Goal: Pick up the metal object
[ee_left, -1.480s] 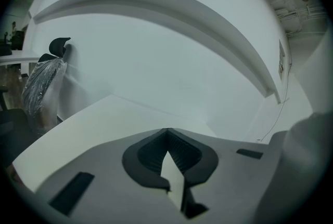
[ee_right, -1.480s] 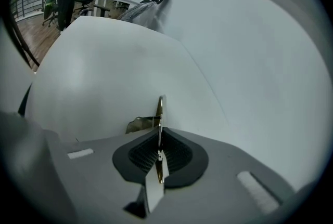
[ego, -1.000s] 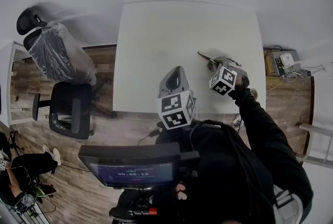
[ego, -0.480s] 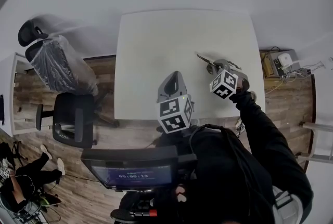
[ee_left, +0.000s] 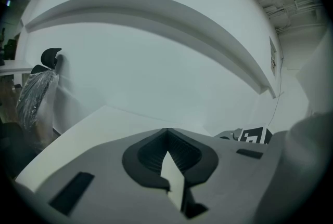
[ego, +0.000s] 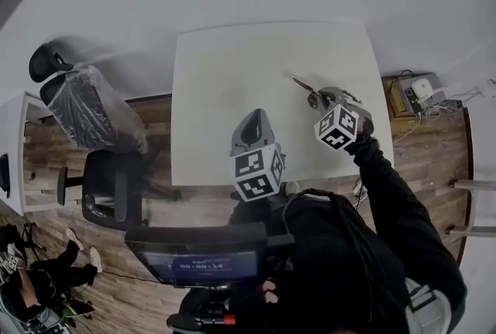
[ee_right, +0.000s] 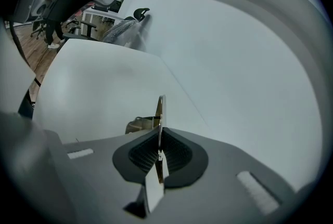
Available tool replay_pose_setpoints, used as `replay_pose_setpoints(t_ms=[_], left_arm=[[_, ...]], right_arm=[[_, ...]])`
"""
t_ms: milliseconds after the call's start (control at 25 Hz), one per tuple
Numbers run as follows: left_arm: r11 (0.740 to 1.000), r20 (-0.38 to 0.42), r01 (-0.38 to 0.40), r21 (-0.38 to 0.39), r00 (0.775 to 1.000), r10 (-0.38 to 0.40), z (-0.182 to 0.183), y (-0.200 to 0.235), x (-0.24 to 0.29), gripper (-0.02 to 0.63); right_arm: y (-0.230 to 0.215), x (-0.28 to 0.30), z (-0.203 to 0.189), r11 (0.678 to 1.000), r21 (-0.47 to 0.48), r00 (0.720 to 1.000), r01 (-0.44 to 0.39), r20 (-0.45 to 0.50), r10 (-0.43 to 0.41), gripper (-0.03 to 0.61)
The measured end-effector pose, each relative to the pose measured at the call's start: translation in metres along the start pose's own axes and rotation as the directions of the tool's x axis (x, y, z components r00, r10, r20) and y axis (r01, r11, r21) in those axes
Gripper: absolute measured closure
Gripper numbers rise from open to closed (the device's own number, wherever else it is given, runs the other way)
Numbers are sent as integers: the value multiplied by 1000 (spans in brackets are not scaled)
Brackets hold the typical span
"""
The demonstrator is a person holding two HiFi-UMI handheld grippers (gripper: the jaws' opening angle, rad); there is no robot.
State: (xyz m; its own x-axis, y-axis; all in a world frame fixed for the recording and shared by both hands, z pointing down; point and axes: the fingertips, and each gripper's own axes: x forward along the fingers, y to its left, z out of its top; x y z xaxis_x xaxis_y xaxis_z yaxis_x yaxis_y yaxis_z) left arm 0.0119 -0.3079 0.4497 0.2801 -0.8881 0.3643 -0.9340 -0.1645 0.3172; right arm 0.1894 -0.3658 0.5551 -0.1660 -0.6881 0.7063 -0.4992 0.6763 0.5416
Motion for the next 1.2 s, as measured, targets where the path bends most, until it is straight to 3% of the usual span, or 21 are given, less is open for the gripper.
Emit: replay_pose_setpoints(t_ms=[1200], left_arm=[[996, 100, 42, 81, 994, -50, 38, -30, -13, 614]], right_arm=[[-60, -68, 32, 984, 56, 971, 167, 166, -174, 575]])
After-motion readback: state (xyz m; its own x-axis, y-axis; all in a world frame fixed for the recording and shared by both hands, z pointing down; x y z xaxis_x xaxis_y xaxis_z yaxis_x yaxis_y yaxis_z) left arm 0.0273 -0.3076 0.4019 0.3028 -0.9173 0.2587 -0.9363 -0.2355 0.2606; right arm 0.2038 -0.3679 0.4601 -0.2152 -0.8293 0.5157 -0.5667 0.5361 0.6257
